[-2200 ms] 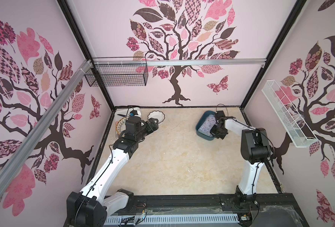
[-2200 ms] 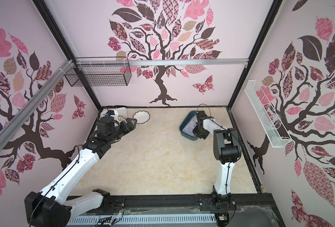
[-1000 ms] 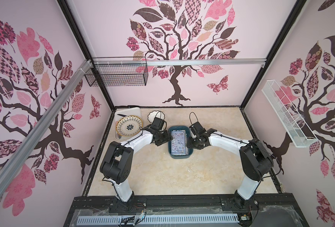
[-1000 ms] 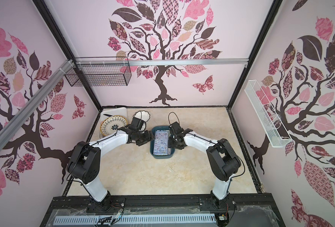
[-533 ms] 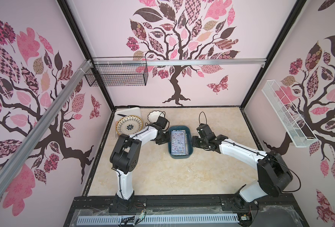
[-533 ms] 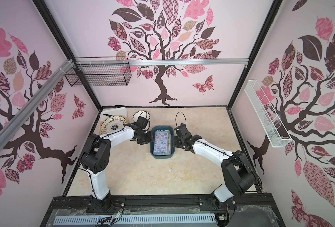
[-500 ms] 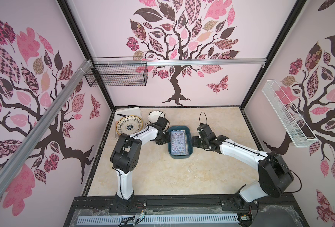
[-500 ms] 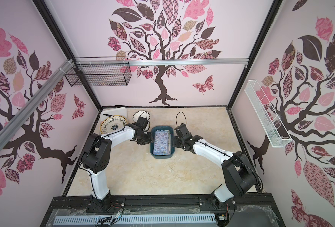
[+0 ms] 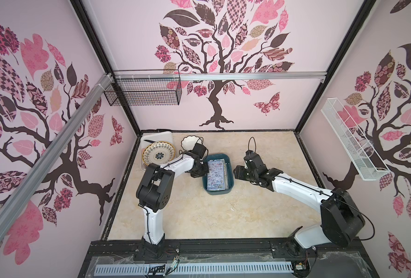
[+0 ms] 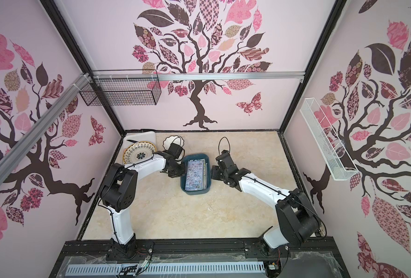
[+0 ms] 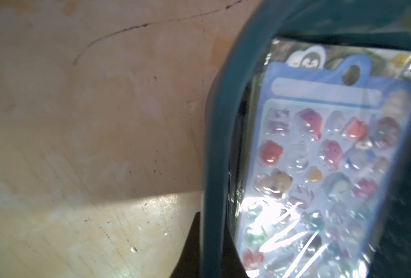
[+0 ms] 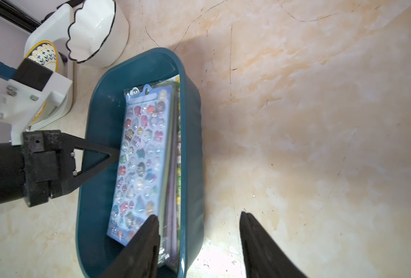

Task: Take the stickers out of the storage box
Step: Pick up the storage box at the center of the board.

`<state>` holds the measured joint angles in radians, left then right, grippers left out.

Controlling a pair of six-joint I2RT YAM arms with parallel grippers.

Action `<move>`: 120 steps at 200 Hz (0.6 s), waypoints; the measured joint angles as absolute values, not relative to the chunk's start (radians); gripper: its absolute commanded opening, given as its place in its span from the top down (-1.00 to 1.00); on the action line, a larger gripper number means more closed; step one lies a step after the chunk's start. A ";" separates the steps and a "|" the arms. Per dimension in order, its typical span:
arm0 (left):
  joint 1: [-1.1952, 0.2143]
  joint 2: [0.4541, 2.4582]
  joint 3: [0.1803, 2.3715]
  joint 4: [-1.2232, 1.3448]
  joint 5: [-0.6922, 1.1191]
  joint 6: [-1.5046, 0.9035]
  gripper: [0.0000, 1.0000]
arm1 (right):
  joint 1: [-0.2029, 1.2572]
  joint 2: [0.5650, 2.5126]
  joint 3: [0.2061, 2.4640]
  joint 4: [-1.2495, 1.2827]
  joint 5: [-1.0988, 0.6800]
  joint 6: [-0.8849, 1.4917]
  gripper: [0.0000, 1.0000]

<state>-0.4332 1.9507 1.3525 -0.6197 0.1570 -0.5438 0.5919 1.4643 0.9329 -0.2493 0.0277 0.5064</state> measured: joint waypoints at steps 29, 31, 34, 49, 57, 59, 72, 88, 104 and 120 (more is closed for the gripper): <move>-0.437 1.890 1.309 -0.598 0.113 -0.544 1.00 | 0.592 1.406 0.862 -0.158 -0.039 0.492 -0.13; -0.437 1.884 1.306 -0.596 0.110 -0.545 1.00 | 0.592 1.397 0.852 -0.152 -0.047 0.491 -0.12; -0.439 1.874 1.300 -0.593 0.104 -0.545 1.00 | 0.592 1.385 0.841 -0.144 -0.056 0.491 -0.12; -0.448 1.814 1.269 -0.569 0.073 -0.544 1.00 | 0.592 1.328 0.791 -0.094 -0.102 0.491 -0.11; -0.454 1.781 1.251 -0.550 0.061 -0.546 1.00 | 0.592 1.308 0.780 -0.076 -0.129 0.492 -0.10; -0.456 1.772 1.246 -0.545 0.057 -0.546 1.00 | 0.592 1.304 0.779 -0.072 -0.137 0.493 -0.09; -0.465 1.716 1.212 -0.508 0.036 -0.549 1.00 | 0.592 1.295 0.783 -0.036 -0.189 0.503 -0.02; -0.477 1.664 1.180 -0.470 0.009 -0.550 1.00 | 0.598 1.296 0.801 -0.020 -0.244 0.519 0.00; -0.489 1.631 1.158 -0.440 -0.019 -0.550 1.00 | 0.620 1.299 0.839 -0.033 -0.264 0.527 0.01; -0.497 1.607 1.137 -0.414 -0.041 -0.550 1.00 | 0.661 1.323 0.915 -0.080 -0.258 0.523 0.06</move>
